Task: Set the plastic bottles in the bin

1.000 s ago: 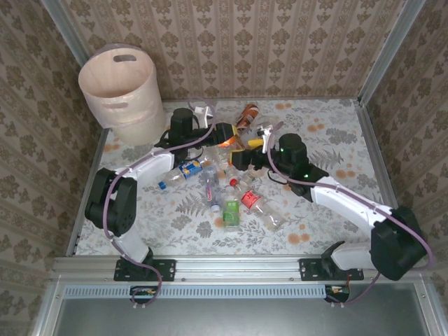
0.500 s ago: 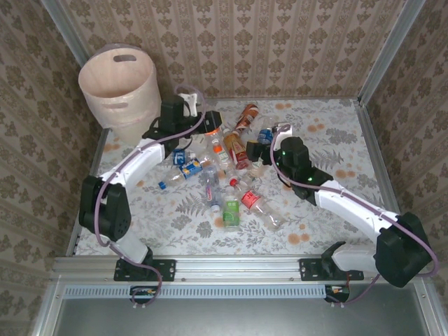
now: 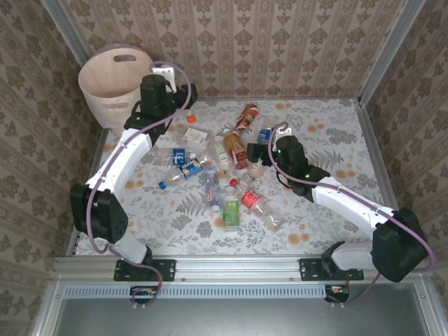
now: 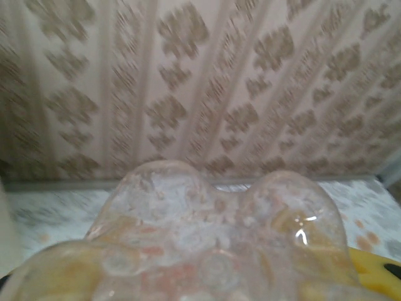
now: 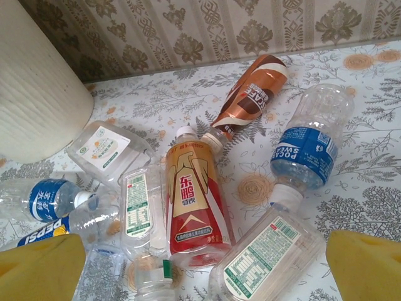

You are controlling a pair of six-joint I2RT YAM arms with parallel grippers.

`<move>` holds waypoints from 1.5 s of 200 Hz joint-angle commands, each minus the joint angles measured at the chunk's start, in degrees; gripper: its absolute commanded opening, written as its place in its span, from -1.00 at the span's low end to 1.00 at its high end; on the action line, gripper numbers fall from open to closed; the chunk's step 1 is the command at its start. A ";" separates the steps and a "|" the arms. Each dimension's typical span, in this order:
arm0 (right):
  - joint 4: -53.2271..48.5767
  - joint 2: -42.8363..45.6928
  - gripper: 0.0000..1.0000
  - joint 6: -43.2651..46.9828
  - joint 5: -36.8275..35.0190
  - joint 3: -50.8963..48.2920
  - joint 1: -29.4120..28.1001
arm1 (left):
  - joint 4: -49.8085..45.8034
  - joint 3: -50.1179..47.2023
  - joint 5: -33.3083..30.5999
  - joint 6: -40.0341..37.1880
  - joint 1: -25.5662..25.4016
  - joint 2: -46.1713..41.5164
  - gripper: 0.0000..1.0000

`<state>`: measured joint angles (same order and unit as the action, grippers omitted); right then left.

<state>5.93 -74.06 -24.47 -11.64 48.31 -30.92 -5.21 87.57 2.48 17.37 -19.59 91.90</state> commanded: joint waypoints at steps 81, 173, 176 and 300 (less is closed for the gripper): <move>-0.66 0.45 1.00 -2.39 -0.40 1.67 0.16 | 6.30 20.71 -28.82 -26.55 5.25 8.89 0.06; -4.09 5.90 1.00 -1.39 -3.15 -1.28 0.20 | -14.15 40.11 -18.09 -15.58 18.85 24.22 0.05; -4.09 6.13 1.00 -1.40 -3.26 -1.49 0.20 | -14.51 40.66 -18.33 -15.66 19.08 24.71 0.06; -6.32 6.92 1.00 -0.26 -7.13 -1.71 0.24 | -22.21 52.94 -3.17 -10.56 24.19 40.96 0.09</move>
<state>0.80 -67.83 -25.61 -16.36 46.63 -30.92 -25.19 137.05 -5.52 4.36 4.16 131.33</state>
